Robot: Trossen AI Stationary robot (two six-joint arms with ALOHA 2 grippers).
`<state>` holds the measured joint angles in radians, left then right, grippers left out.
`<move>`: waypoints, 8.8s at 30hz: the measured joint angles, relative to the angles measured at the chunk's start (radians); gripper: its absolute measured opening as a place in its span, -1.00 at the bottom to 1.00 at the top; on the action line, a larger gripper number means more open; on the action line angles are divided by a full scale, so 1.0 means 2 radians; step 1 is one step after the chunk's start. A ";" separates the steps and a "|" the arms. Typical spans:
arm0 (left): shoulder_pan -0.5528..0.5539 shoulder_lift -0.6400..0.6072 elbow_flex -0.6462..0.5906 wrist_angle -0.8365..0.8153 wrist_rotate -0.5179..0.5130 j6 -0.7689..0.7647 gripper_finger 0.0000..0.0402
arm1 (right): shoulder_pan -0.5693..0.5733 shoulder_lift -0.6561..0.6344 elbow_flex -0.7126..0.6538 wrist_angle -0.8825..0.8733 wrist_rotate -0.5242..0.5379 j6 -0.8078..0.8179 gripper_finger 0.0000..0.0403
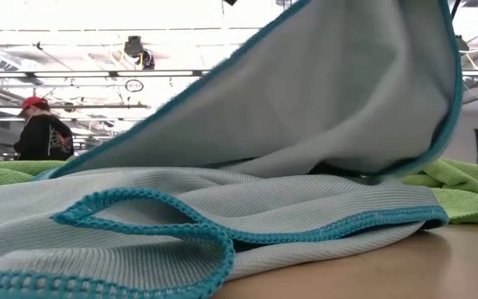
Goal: Fold microfiber towels
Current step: Fold the top left blue towel
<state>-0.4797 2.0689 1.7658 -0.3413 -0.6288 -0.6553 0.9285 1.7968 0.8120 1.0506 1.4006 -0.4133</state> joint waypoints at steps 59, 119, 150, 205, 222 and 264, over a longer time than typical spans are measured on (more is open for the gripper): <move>-0.126 0.003 -0.168 -0.096 -0.036 -0.133 -0.07 | 0.042 -0.130 0.000 -0.062 0.020 -0.065 -0.99; -0.153 -0.041 -0.259 0.021 -0.159 -0.013 -0.95 | 0.020 -0.130 -0.005 -0.083 0.019 -0.049 -0.99; -0.108 -0.111 -0.259 -0.065 -0.152 0.079 -0.97 | -0.051 -0.130 -0.019 -0.112 -0.047 -0.022 -0.99; -0.173 -0.274 -0.272 0.081 -0.023 0.142 -0.99 | -0.158 -0.362 -0.044 -0.475 -0.700 0.455 -0.99; -0.165 -0.205 -0.272 -0.014 -0.122 0.016 -0.98 | -0.120 -0.285 -0.050 -0.515 -0.538 0.495 -0.99; -0.163 -0.224 -0.272 0.106 -0.155 0.131 -0.97 | -0.113 -0.323 -0.042 -0.573 -0.413 0.516 -0.99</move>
<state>-0.8063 1.6203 1.2228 -0.1292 -0.9386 -0.3931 0.7032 1.1503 0.7280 -0.0951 0.5741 0.6188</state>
